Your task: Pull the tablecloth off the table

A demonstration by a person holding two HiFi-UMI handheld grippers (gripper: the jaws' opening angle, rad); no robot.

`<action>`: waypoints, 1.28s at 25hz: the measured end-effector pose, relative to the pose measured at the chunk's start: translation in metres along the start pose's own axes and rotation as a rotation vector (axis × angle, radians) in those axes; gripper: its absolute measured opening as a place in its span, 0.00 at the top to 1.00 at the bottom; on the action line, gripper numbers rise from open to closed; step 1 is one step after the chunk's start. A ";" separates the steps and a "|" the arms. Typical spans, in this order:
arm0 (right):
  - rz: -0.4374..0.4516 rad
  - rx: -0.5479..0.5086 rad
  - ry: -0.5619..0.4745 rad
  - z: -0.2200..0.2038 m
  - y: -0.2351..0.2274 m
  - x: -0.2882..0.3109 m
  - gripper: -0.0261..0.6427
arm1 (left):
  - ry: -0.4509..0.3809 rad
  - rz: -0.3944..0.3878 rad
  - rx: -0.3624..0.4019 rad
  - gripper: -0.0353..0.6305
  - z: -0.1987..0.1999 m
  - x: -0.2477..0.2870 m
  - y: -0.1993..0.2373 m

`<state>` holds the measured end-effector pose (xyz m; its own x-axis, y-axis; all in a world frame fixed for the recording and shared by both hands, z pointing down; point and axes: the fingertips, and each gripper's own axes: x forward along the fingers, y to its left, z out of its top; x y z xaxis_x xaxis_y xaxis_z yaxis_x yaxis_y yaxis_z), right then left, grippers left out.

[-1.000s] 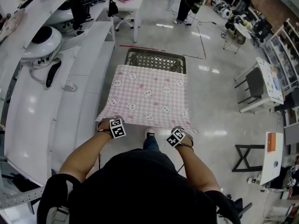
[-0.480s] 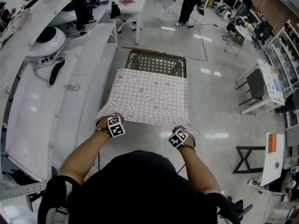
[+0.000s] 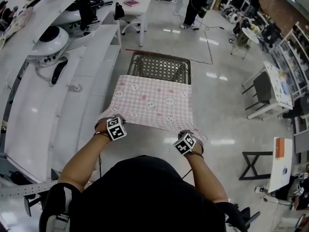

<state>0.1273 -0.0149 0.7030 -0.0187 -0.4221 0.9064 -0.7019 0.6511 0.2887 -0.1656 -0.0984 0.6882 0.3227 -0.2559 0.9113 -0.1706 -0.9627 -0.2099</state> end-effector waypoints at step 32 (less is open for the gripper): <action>-0.080 -0.014 -0.176 -0.015 -0.002 -0.138 0.92 | -0.107 0.122 -0.084 0.94 0.049 -0.118 -0.033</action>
<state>0.1417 0.0517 0.5823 -0.0878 -0.5760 0.8127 -0.6959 0.6192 0.3636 -0.1524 -0.0407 0.5705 0.3911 -0.3826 0.8371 -0.2901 -0.9144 -0.2824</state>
